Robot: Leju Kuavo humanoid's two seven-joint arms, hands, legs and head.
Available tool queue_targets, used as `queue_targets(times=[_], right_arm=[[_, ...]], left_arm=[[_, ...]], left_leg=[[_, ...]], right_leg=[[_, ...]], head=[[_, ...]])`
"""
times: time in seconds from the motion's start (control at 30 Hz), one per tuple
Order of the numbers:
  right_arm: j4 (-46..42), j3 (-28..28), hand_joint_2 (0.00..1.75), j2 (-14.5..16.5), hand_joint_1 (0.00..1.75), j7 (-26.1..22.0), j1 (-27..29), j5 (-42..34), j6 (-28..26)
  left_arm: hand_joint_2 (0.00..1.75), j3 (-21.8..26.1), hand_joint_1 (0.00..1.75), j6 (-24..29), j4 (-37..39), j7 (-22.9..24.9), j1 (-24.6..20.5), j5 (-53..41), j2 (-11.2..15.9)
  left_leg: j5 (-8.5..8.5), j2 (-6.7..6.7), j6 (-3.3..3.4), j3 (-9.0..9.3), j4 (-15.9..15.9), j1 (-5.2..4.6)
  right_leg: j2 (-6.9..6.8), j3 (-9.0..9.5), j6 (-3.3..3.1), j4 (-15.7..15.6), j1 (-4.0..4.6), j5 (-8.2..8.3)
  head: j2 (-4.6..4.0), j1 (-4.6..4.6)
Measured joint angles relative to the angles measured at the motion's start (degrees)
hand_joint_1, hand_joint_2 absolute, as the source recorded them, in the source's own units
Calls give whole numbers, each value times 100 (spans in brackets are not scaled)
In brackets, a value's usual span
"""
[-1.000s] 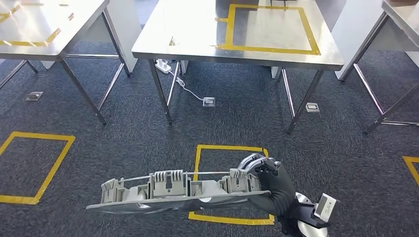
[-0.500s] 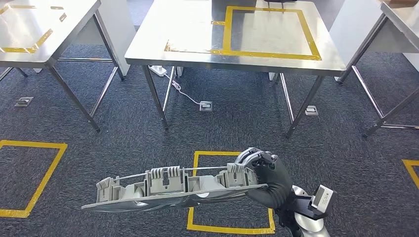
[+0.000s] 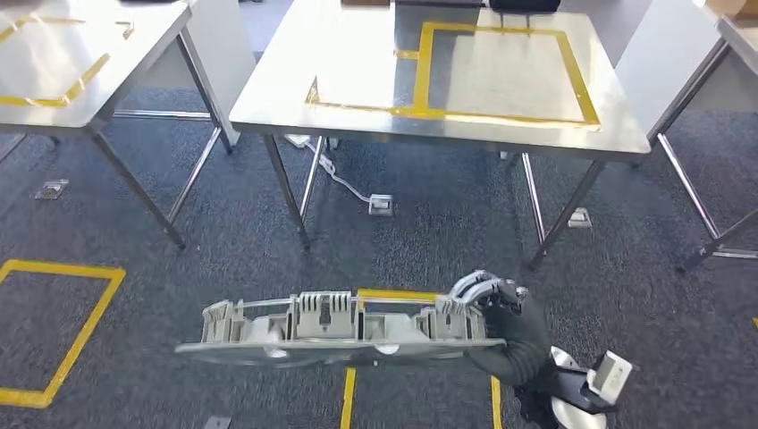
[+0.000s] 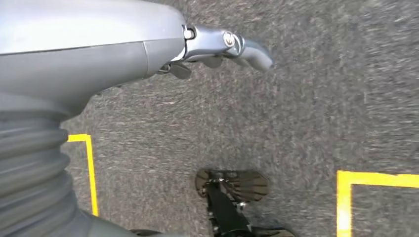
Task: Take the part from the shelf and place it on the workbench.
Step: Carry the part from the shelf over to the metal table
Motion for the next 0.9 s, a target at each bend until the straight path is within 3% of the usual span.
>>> queue_targets(times=[0.07, 0.17, 0.2, 0.23, 0.27, 0.37, 0.4, 0.43, 0.5, 0.53, 0.6, 0.67, 0.73, 0.77, 0.8, 0.87, 0.9], right_arm=[[-38, -14, 175, 1, 175, -2, -60, 8, 8], [-62, -26, 175, 3, 175, -3, -150, 5, 8], [-67, -32, 175, 3, 175, -3, -161, 4, 7], [-76, -40, 175, 3, 175, -2, -167, 8, 2], [-92, -48, 175, 3, 175, -1, -172, 16, -6], [-140, -55, 175, 3, 175, -1, -198, 29, -20], [-147, -54, 175, 3, 175, 0, -209, 16, -5], [-152, -52, 175, 3, 175, 1, -222, 2, 21], [-156, -47, 175, 3, 175, 3, -275, -23, 75], [-155, -41, 175, 3, 175, 3, -324, -27, 94], [-146, -30, 175, 5, 175, -1, -443, -33, 108], [-124, -22, 175, 8, 175, -3, -511, -38, 119], [-98, -17, 175, 9, 175, 2, -519, -47, 147], [-90, -15, 175, 9, 175, 3, -521, -55, 163], [-85, -14, 175, 9, 175, 3, -523, -63, 174], [-83, -15, 175, 9, 175, 0, -524, -73, 179], [-83, -17, 175, 8, 175, -1, -515, -69, 175]], left_arm=[[175, -9, 0, 19, -4, -22, -79, 9, 41], [175, -13, 0, 55, -7, -110, -162, 17, 79], [175, -17, 0, 60, -7, -134, -169, 7, 82], [175, -22, 0, 63, -7, -149, -175, -5, 84], [175, -26, 0, 67, -8, -155, -185, -15, 84], [175, -30, 0, 80, -8, -155, -227, -20, 81], [175, -31, 0, 88, -7, -151, -233, -12, 80], [175, -31, 0, 95, -7, -150, -232, 3, 75], [175, -31, 0, 104, -10, -160, -221, 59, 58], [175, -31, 0, 102, -12, -176, -212, 85, 46], [175, -31, 0, 99, -15, -202, -204, 112, 25], [175, -31, 0, 99, -15, -208, -190, 114, 15], [175, -31, 0, 104, -15, -208, -160, 115, 0], [175, -31, 0, 110, -15, -208, -146, 115, -9], [175, -31, 0, 118, -15, -209, -137, 115, -19], [175, -31, 0, 139, -15, -209, -135, 113, -47], [175, -31, 0, 149, -15, -207, -142, 109, -60]], left_leg=[[-12, 20, -44, -204, 443, 5], [-407, 38, -108, -870, 1424, 16], [-524, 40, -124, -1030, 1565, 18], [-538, 42, -133, -1113, 1540, 20], [-413, 45, -136, -1120, 1338, 22], [420, 74, -100, -949, 300, 21], [581, 82, -58, -910, 108, 11], [645, 85, -7, -899, 18, 6], [599, 78, 98, -831, 23, 3], [585, 73, 140, -789, 10, 12], [533, 66, 201, -698, -8, 16], [448, 57, 230, -619, -9, 13], [340, 37, 234, -503, -9, 8], [279, 26, 230, -426, -9, 4], [217, 17, 224, -342, -10, -4], [93, 3, 203, -204, -11, -20], [34, -6, 179, -155, -14, -28]], right_leg=[[4, 123, -60, -21, -25, -66], [2, 290, -98, -25, -35, -209], [5, 358, -97, -25, -35, -264], [8, 435, -92, -24, -36, -323], [11, 522, -84, -24, -38, -387], [13, 742, -29, -2, -25, -589], [15, 775, 4, 3, -16, -654], [20, 801, 42, 26, -7, -694], [23, 830, 113, 68, -5, -729], [20, 794, 144, 184, -9, -712], [10, 487, 191, 680, -25, -746], [7, -8, 227, 1336, -34, -978], [7, -356, 235, 1590, -35, -1211], [7, -415, 223, 1482, -32, -1182], [7, -393, 195, 1216, -24, -1001], [10, -260, 104, 516, 16, -370], [14, -202, 65, 265, 40, -130]], head=[[0, -24], [0, -67], [0, -77], [0, -85], [0, -92], [0, -108], [0, -108], [0, -106], [0, -95], [0, -90], [0, -70], [0, -52], [0, -45], [0, -40], [0, -34], [0, -25], [0, -21]])
